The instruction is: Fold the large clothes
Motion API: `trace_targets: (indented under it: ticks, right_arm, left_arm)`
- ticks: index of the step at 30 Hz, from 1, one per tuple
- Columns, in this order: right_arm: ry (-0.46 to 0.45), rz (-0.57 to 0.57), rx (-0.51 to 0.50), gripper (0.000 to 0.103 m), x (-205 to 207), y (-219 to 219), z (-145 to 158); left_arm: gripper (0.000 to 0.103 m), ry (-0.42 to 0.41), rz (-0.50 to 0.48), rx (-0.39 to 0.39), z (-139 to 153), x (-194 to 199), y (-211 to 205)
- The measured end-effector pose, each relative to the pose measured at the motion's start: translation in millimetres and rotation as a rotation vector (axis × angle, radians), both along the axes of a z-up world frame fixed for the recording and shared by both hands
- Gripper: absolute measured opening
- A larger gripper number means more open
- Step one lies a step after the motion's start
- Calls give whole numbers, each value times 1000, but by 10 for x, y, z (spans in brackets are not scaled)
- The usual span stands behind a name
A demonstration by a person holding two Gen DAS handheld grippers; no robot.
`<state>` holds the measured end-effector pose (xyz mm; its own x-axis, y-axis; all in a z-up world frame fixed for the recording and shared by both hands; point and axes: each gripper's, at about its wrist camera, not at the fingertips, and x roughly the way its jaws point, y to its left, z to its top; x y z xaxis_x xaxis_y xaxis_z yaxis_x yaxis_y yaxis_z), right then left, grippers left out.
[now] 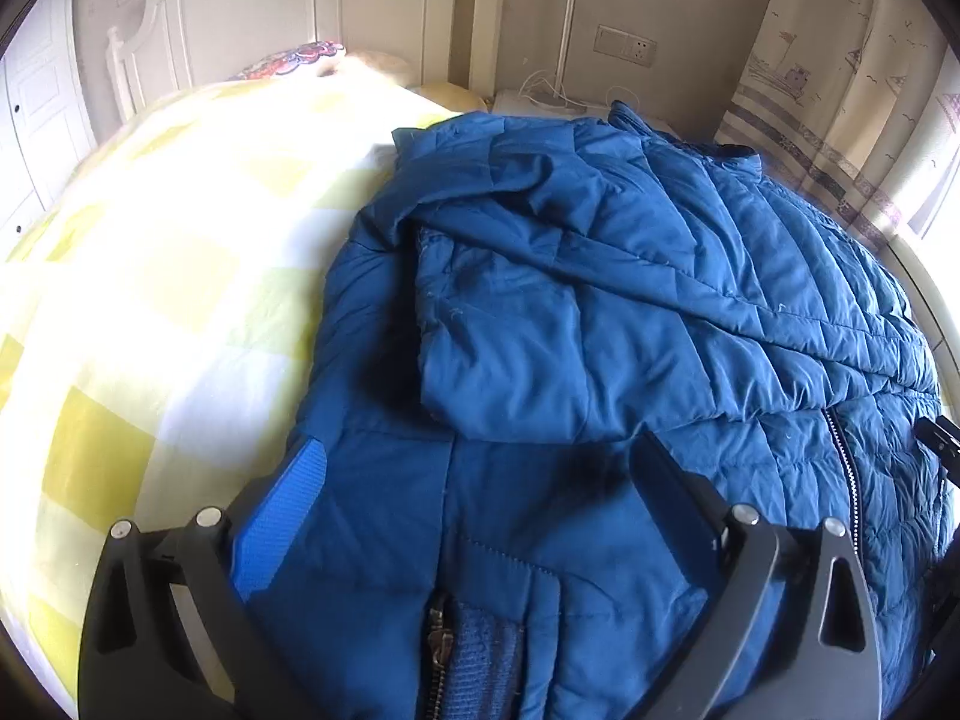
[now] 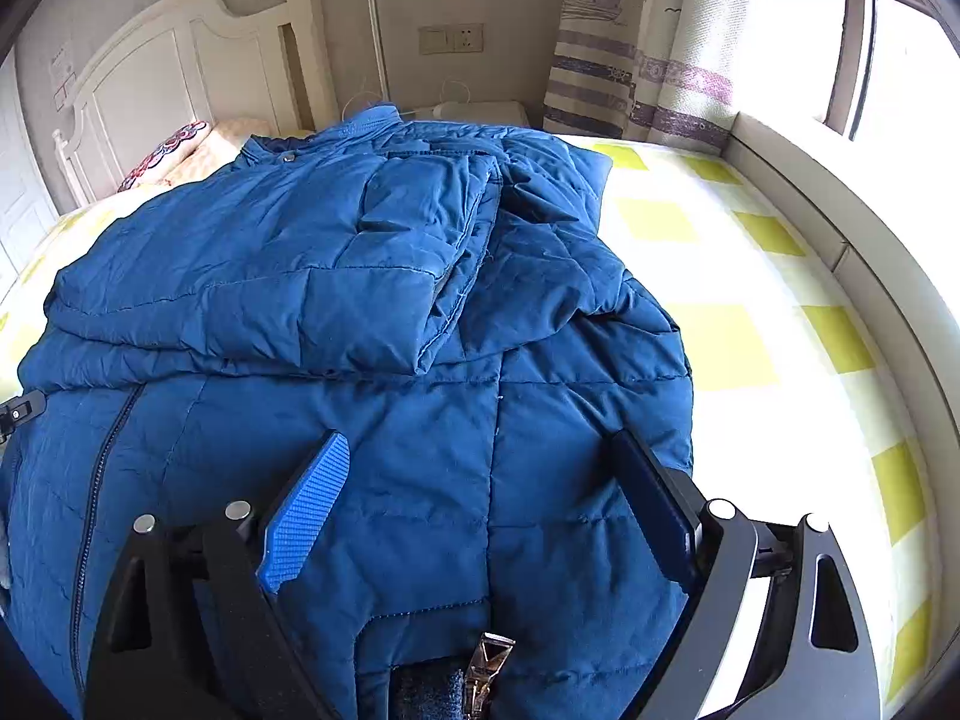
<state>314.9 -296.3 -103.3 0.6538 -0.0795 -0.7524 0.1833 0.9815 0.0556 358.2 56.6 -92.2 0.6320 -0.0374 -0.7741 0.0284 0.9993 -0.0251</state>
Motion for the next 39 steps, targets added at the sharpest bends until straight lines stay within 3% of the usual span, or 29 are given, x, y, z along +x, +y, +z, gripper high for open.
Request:
trace_targets:
  ticks: [2,5,8,10,13,15,20,22,24,26,29,32,33,35,39]
  right_arm:
    - [-48,24,-18,84,-177,152,154]
    - [-56,154,-45,86,-364,544,248]
    - [60,272,-87,87,-401,959,-15]
    - [56,256,-184,88,-441,1106,-62]
    - [65,251,-167,88,-425,1072,-69]
    - [65,207,-155,88,-449,978,-48]
    - [-11,78,-204,88,-840,761,93]
    - [-37,17,-142,88,-991,584,131]
    - [-72,-10,-52,88,-1171,531,178]
    - [-112,83,-8,88,-1315,750,250]
    - [-117,284,-93,88,-1416,1318,262]
    - [11,342,-114,88,-1347,1600,-37]
    - [-4,337,-98,90,-1348,1580,-107]
    - [-53,338,-38,92,-1383,1486,-178]
    - [-69,338,-44,92,-1408,1486,-192]
  left_arm:
    - [100,-60,-17,20,140,-184,-99]
    - [100,-79,-129,-30,238,-426,-394]
    - [100,-41,-206,76,45,-542,-800]
    - [101,6,-218,175,-173,-529,-979]
    - [101,27,-214,113,-179,-474,-881]
    - [101,21,-193,112,-164,-499,-792]
    - [101,-103,-33,137,20,-887,-273]
    - [100,-134,64,133,73,-1019,-33]
    - [100,-139,116,67,124,-1132,135]
    - [100,-145,73,-18,195,-1250,158]
    - [100,-142,-125,-74,259,-1410,-163]
    - [100,-72,-216,15,24,-1434,-551]
    - [101,-23,-213,50,-129,-1399,-599]
    - [101,-78,-225,66,-215,-1459,-621]
    - [101,-73,-227,63,-218,-1457,-619]
